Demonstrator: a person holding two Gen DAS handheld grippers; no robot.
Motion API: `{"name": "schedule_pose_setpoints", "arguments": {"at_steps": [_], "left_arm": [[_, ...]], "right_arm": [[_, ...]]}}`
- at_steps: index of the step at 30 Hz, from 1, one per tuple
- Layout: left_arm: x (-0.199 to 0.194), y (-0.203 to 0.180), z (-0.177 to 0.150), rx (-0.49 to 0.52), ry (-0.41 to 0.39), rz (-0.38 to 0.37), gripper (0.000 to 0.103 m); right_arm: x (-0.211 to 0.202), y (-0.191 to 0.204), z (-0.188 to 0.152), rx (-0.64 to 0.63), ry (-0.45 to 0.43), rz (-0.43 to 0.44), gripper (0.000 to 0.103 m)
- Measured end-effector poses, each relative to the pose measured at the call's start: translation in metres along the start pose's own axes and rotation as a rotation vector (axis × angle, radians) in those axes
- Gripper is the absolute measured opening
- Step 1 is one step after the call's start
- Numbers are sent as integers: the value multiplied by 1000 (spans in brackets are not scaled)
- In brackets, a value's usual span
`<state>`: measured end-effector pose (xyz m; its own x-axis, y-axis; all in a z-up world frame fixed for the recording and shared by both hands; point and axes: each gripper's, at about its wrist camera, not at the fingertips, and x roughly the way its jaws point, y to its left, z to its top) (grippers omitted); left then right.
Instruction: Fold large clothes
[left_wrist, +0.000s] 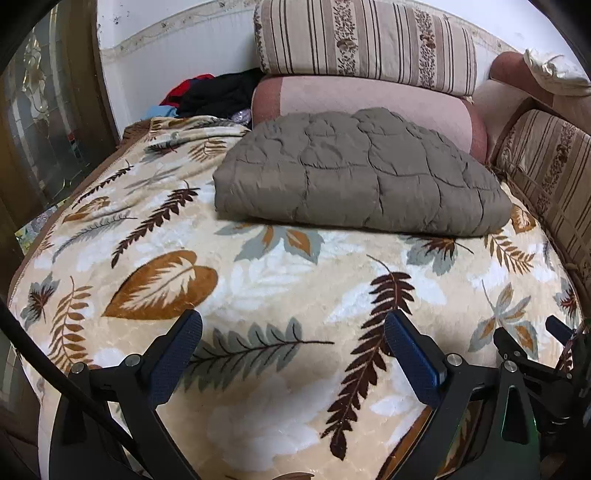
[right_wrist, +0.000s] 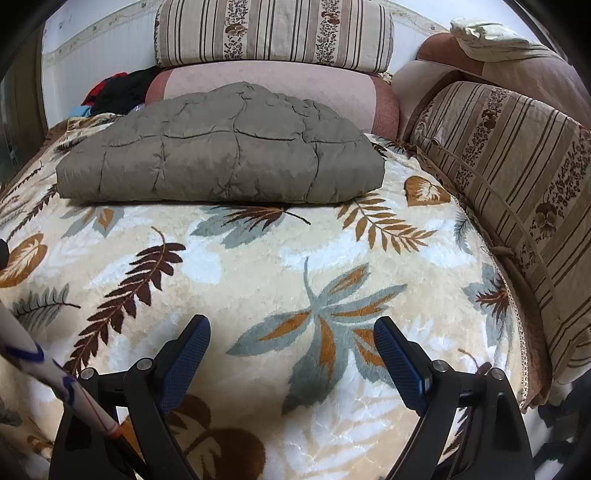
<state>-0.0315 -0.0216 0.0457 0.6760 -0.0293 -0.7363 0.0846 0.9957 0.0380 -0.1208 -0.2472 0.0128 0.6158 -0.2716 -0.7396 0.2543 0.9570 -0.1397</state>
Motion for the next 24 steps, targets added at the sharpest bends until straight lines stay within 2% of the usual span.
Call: {"name": "schedule_pose_setpoints", "arguments": {"at_steps": [24], "left_arm": [[9,-10,-11,40,39,-21,99]], "right_arm": [[4,-1,-2,-18,29,-47,93]]}}
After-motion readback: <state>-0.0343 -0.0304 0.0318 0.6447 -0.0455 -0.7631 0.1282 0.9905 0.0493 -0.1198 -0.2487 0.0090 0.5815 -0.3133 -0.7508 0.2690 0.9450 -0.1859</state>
